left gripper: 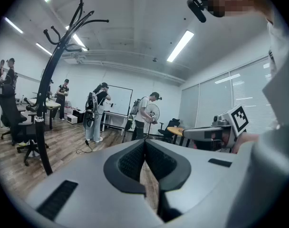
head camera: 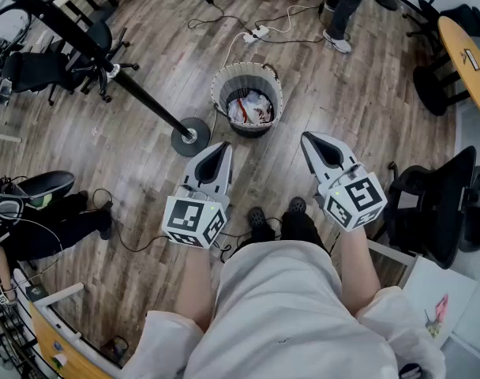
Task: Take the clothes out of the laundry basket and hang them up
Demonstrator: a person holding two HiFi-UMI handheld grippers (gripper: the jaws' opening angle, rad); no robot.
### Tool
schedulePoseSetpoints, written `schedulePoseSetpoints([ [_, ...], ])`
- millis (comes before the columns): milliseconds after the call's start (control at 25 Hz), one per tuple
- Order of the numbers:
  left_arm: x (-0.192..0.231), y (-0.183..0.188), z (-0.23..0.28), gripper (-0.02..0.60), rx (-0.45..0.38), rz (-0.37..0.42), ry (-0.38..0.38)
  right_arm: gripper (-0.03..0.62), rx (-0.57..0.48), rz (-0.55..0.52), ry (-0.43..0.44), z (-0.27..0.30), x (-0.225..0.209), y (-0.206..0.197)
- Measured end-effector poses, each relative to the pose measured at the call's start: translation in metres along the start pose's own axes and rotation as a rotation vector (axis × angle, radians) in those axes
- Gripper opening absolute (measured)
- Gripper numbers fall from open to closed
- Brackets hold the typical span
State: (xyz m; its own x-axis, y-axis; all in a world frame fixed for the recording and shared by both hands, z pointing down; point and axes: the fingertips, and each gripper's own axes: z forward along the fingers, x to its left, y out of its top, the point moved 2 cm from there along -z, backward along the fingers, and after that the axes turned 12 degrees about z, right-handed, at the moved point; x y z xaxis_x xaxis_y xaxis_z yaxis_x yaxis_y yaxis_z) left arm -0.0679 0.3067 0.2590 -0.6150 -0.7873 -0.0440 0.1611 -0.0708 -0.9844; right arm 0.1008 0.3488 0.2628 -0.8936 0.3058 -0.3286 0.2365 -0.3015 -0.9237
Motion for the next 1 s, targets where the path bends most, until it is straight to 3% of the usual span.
schedulePoseSetpoints([
  [1000,-0.019,-0.013,-0.015,0.02,0.021,0.003,-0.058,0.006,0.036,-0.016,-0.014,-0.013,0.023,-0.026],
])
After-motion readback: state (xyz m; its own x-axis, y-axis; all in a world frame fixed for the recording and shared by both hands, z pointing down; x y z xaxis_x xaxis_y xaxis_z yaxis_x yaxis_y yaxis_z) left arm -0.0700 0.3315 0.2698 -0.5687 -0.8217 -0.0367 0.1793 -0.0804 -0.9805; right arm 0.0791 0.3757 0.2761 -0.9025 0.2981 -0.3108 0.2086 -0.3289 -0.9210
